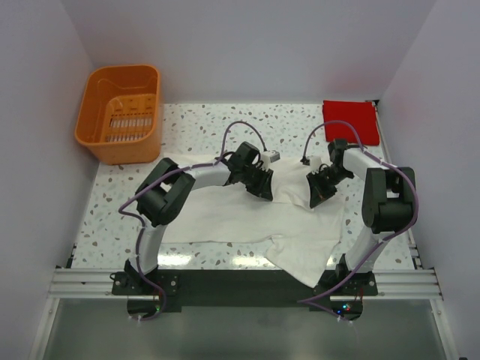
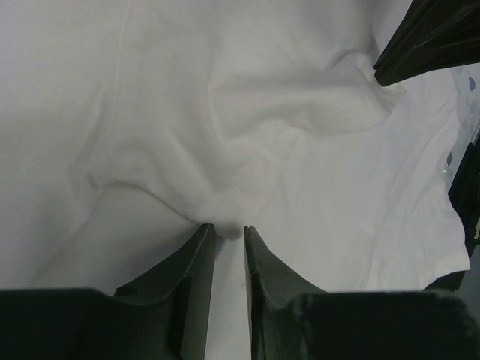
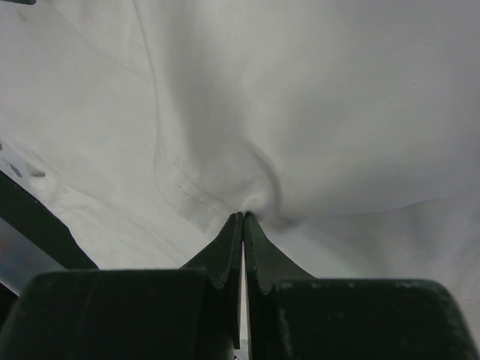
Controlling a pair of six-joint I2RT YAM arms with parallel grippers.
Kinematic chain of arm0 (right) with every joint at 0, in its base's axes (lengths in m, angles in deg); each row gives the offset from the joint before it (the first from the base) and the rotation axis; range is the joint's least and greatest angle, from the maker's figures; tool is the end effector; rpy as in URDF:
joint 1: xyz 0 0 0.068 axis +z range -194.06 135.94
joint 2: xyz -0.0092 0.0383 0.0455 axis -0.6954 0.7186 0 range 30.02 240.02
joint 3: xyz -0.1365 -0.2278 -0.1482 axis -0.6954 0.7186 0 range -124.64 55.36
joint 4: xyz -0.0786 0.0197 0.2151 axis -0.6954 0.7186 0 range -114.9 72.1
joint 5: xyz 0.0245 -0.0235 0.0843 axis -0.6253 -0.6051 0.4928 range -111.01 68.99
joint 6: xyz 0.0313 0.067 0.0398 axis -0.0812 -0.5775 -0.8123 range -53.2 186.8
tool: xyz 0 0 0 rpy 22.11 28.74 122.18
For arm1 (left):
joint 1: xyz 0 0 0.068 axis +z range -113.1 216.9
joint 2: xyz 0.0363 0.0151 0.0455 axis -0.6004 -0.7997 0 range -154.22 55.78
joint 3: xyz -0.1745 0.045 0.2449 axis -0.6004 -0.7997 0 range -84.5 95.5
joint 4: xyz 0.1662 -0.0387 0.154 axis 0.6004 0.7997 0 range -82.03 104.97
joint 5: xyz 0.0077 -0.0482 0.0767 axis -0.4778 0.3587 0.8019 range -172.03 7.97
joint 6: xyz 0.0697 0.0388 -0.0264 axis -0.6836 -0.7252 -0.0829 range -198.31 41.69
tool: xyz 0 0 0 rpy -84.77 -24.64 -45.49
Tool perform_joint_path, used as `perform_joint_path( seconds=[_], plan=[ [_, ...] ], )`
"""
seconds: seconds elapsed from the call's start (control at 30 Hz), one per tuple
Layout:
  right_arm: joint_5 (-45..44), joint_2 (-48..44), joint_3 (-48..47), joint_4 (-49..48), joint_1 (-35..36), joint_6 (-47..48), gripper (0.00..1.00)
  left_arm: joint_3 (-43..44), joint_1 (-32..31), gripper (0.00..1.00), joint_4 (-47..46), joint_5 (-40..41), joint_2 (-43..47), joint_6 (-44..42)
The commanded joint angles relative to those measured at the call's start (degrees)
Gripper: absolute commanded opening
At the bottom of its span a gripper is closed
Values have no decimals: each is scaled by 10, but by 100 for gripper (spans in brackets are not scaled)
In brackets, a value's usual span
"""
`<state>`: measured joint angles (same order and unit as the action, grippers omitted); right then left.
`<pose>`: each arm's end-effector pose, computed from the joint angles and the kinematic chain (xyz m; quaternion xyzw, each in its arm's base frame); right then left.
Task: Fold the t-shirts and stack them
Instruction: Fold the tshirt
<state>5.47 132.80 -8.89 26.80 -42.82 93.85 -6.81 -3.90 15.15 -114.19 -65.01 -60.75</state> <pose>0.2865 0.0391 0.1781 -0.2374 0.9440 0.2237 0.0493 0.3178 -0.3261 0.1628 0.2742 0.8662 -0.3866 0.1580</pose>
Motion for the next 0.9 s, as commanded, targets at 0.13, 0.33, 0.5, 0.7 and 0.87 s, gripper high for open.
perform_joint_path(
  seconds=[0.13, 0.33, 0.5, 0.7, 0.87],
  plan=[
    [2, 1, -11, -6, 3, 1, 0, 12, -1, 17, -24, -7, 5, 5],
    [2, 5, -13, -5, 3, 1, 0, 11, -6, 11, -32, 3, 12, -17],
    [2, 7, -16, -1, 3, 3, 0, -33, -17, 33, -62, 14, 70, -92],
    [3, 12, -18, 0, 3, 2, 0, -33, -49, 40, -57, 38, 79, -167],
    [4, 15, -18, -4, 3, -2, 0, -30, -75, 41, -60, 74, 68, -210]
  ],
)
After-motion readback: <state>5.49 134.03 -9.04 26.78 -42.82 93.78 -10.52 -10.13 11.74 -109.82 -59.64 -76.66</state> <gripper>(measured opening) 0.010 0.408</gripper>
